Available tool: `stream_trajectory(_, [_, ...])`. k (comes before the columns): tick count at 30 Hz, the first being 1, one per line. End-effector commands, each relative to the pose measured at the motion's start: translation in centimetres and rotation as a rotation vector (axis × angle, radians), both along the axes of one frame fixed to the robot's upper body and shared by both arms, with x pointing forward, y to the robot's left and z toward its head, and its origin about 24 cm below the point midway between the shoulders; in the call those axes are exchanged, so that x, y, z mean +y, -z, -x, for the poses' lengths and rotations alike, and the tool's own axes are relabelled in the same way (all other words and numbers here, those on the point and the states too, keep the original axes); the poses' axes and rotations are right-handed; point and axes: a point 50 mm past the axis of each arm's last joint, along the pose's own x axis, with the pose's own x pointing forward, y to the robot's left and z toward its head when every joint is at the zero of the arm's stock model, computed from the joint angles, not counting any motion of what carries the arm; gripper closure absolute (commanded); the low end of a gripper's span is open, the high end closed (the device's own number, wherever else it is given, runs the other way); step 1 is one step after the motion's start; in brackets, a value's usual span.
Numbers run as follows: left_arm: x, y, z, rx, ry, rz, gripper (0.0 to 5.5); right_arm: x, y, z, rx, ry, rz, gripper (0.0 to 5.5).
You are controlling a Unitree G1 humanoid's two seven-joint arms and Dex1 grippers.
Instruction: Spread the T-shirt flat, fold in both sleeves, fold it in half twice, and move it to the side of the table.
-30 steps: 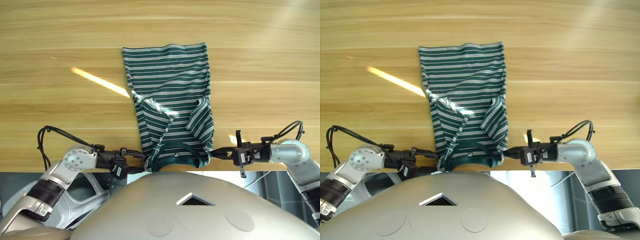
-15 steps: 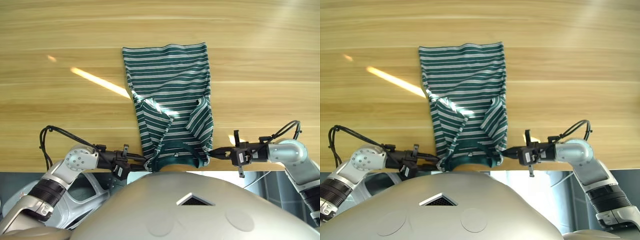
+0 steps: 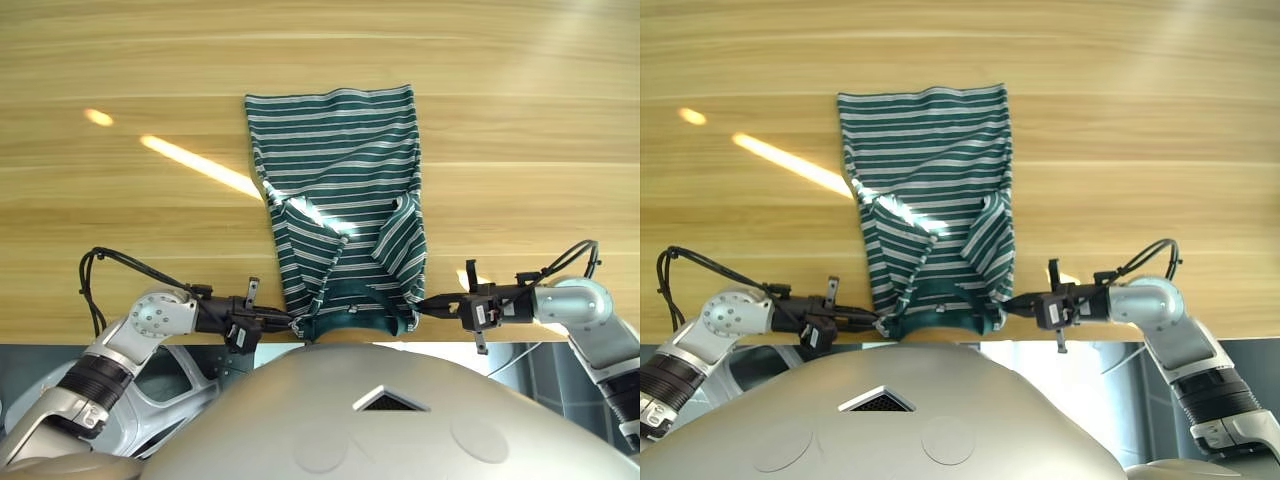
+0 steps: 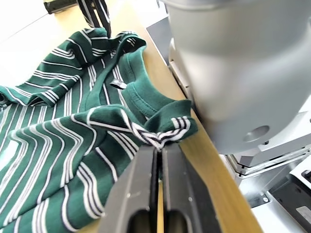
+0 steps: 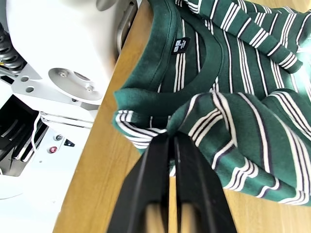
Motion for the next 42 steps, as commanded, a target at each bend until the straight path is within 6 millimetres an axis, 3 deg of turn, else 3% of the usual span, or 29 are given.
stream_trajectory(1, [0.6,-0.9,-1.3,-0.047,-0.037,0.001,5.49,-0.3,-0.5,-0.2,-0.013,-0.017,0.007,5.5])
stream_trajectory(10, [1.8,-2.1,-2.7,-0.111,-0.098,-0.001,5.49,-1.9,-2.3,-0.2,-0.045,0.002,0.014,5.5])
stream_trajectory(23, [2.4,-3.4,-2.1,-0.14,-0.1,0.022,5.49,-3.1,-5.5,0.1,-0.11,0.014,-0.068,5.5])
stream_trajectory(31, [2.2,-7.0,-0.1,-0.152,-0.054,0.183,5.49,-3.1,-6.9,1.3,-0.122,-0.04,-0.115,5.5])
stream_trajectory(37, [2.7,-8.7,0.5,-0.177,-0.069,0.237,5.49,-3.0,-7.8,2.4,-0.123,-0.076,-0.147,5.5])
stream_trajectory(42, [3.0,-9.4,-0.3,-0.212,-0.113,0.253,5.49,-2.8,-8.7,1.2,-0.203,-0.048,-0.165,5.5])
